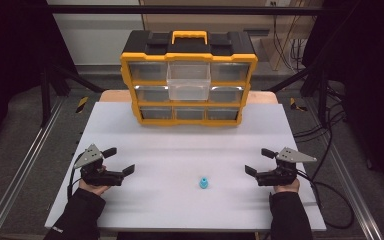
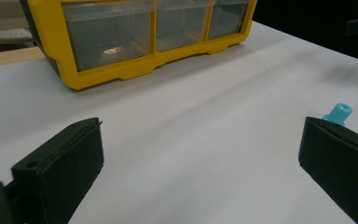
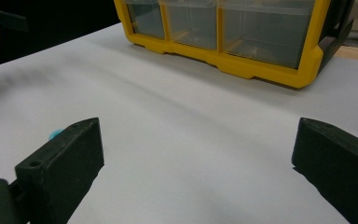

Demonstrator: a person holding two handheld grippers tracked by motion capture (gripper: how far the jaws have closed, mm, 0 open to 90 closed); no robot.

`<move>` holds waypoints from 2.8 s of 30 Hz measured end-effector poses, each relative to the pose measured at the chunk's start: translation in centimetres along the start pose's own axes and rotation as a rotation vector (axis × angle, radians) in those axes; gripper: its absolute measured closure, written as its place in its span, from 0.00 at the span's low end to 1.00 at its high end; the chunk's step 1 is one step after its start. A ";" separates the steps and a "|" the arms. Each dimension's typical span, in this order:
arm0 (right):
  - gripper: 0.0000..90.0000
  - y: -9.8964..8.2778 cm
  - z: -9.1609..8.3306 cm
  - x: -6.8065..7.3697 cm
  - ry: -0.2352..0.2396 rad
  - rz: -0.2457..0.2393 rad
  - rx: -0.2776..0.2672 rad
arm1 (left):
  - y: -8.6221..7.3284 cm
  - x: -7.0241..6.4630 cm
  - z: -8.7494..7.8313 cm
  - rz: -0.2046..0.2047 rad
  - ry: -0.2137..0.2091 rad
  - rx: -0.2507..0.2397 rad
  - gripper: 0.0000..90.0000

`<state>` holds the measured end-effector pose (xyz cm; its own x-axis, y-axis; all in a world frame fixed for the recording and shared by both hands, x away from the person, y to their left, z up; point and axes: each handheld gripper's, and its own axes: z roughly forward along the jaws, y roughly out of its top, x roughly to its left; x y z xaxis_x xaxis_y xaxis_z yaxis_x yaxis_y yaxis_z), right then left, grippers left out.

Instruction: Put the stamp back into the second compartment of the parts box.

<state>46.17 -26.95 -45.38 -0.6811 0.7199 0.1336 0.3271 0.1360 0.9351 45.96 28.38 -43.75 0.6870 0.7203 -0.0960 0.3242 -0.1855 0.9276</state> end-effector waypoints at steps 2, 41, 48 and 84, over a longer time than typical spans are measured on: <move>0.03 0.0 0.0 0.0 0.001 0.001 -0.001 | 0.1 -0.1 0.0 0.004 0.001 0.001 0.00; 0.03 0.0 0.0 0.0 0.000 -0.002 0.015 | 1.0 -2.9 2.0 0.034 -0.033 0.034 0.00; 0.03 0.0 0.1 0.0 0.000 -0.002 0.018 | 1.1 -3.5 2.4 0.034 -0.043 0.043 0.00; 0.03 0.0 0.0 0.0 0.002 -0.002 0.016 | 3.2 -7.1 5.1 0.069 -0.111 0.065 0.00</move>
<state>46.13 -26.93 -45.37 -0.6831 0.7182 0.1329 0.3367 0.1483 0.9299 45.48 19.29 -41.97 0.7756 0.6266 -0.0758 0.3129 -0.2774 0.9084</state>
